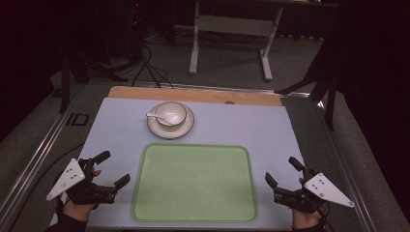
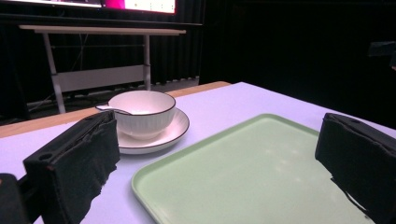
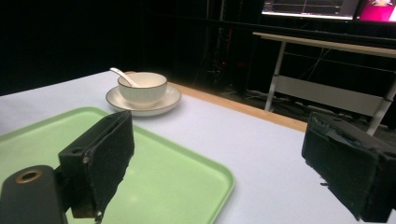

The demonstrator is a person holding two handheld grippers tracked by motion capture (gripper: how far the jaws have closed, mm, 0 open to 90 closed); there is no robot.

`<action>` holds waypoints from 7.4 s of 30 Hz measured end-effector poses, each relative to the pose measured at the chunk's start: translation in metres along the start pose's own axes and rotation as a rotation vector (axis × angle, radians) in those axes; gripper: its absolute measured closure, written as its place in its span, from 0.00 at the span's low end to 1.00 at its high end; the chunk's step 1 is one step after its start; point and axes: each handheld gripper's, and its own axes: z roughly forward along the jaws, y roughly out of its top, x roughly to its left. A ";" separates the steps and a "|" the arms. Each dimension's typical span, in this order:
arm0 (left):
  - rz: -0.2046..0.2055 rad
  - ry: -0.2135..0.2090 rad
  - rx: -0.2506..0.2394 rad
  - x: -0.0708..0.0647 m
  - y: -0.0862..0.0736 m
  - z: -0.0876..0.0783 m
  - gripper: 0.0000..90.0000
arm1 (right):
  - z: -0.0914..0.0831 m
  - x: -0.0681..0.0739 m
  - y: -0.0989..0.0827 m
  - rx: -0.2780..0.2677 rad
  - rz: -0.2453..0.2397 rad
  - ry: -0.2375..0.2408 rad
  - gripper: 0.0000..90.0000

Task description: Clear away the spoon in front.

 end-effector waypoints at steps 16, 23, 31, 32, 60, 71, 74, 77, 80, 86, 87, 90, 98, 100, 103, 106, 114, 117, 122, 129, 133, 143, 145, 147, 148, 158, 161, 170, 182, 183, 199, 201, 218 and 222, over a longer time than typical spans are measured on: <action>-0.037 -0.108 0.024 -0.016 0.017 0.003 0.00 | -0.001 0.003 0.001 -0.009 0.000 0.020 0.10; 0.011 -0.121 0.019 -0.018 0.045 0.010 0.00 | 0.000 0.004 0.002 -0.011 -0.001 0.021 0.10; 0.047 -0.112 -0.005 -0.008 0.079 0.030 0.00 | 0.000 0.005 0.002 -0.009 -0.002 0.023 0.10; 0.043 -0.113 -0.012 -0.004 0.085 0.035 0.00 | 0.000 0.005 0.002 -0.009 -0.002 0.024 0.10; -0.239 0.103 -0.017 0.068 0.072 0.115 0.01 | 0.003 0.006 0.002 -0.003 -0.004 0.047 0.10; -0.507 0.180 0.005 0.098 0.033 0.146 0.07 | 0.003 0.005 0.002 0.000 0.008 0.054 0.10; -0.566 0.192 0.012 0.100 0.022 0.153 0.09 | 0.003 0.005 0.001 0.003 0.007 0.057 0.10; -0.583 0.198 0.012 0.100 0.018 0.156 0.11 | 0.004 0.004 0.001 0.003 0.007 0.060 0.10; -0.666 0.210 0.023 0.101 0.002 0.167 0.16 | 0.003 0.004 0.001 0.000 0.011 0.062 0.10; -0.729 0.250 0.065 0.102 -0.009 0.180 0.27 | 0.003 0.004 0.001 0.000 0.013 0.067 0.10; -0.751 0.250 0.055 0.103 -0.010 0.182 0.30 | 0.003 0.003 0.001 0.002 0.013 0.067 0.10; -0.787 0.273 0.053 0.106 -0.014 0.186 0.36 | 0.003 0.003 0.001 0.001 0.014 0.067 0.10; -0.904 0.287 0.015 0.108 -0.029 0.196 0.51 | 0.003 0.002 0.000 0.003 0.022 0.071 0.10; -0.912 0.286 0.006 0.108 -0.030 0.197 0.58 | 0.003 0.002 0.000 0.003 0.025 0.072 0.10; -0.934 0.299 -0.013 0.109 -0.032 0.199 0.66 | 0.003 0.001 0.000 0.003 0.027 0.073 0.10; -0.959 0.300 -0.038 0.109 -0.032 0.200 0.74 | 0.003 0.001 0.000 0.003 0.035 0.074 0.10; -0.994 0.282 -0.065 0.108 -0.031 0.200 0.90 | 0.003 0.001 0.000 0.004 0.038 0.073 0.10; -0.986 0.280 -0.079 0.106 -0.027 0.200 0.93 | 0.003 0.000 0.000 0.004 0.039 0.073 0.10; -0.947 0.280 -0.079 0.103 -0.016 0.200 0.95 | 0.003 0.001 0.000 0.002 0.034 0.072 0.10; -0.843 0.281 -0.058 0.100 0.003 0.200 0.95 | 0.003 0.000 0.000 0.001 0.036 0.071 0.10; -0.817 0.280 -0.052 0.100 0.014 0.198 0.95 | 0.003 0.000 0.000 0.002 0.034 0.070 0.10; -0.772 0.259 -0.052 0.101 0.042 0.190 0.95 | 0.003 0.001 0.000 0.004 0.035 0.066 0.10; -0.752 0.254 -0.048 0.101 0.049 0.187 0.95 | 0.003 0.000 0.000 0.004 0.036 0.066 0.10; -0.737 0.249 -0.046 0.101 0.056 0.184 0.95 | 0.003 0.000 0.000 0.005 0.036 0.065 0.10; -0.733 0.240 -0.045 0.101 0.059 0.182 0.95 | 0.003 0.000 0.000 0.004 0.037 0.066 0.10; -0.646 0.190 0.019 0.100 0.093 0.166 0.95 | 0.003 0.001 0.000 0.008 0.038 0.062 0.10; -0.622 0.165 0.051 0.099 0.101 0.161 0.95 | 0.003 0.001 0.000 0.009 0.037 0.061 0.10; -0.551 0.083 0.144 0.095 0.121 0.145 0.95 | 0.003 0.001 0.000 0.009 0.037 0.058 0.10; -0.475 -0.068 0.273 0.083 0.136 0.135 0.95 | 0.003 0.001 0.000 0.013 0.038 0.058 0.10; -0.463 -0.080 0.288 0.081 0.137 0.135 0.95 | 0.003 0.001 0.000 0.013 0.038 0.057 0.10; -0.360 -0.303 0.436 0.060 0.135 0.133 0.95 | 0.004 0.001 0.000 0.016 0.035 0.062 0.10; -0.348 -0.321 0.459 0.057 0.134 0.135 0.95 | 0.004 0.001 -0.001 0.017 0.036 0.063 0.10; -0.235 -0.575 0.598 0.031 0.098 0.149 0.95 | 0.005 0.000 -0.001 0.026 0.041 0.073 0.10; -0.220 -0.639 0.637 0.025 0.085 0.155 0.95 | 0.005 0.000 -0.001 0.028 0.046 0.073 0.10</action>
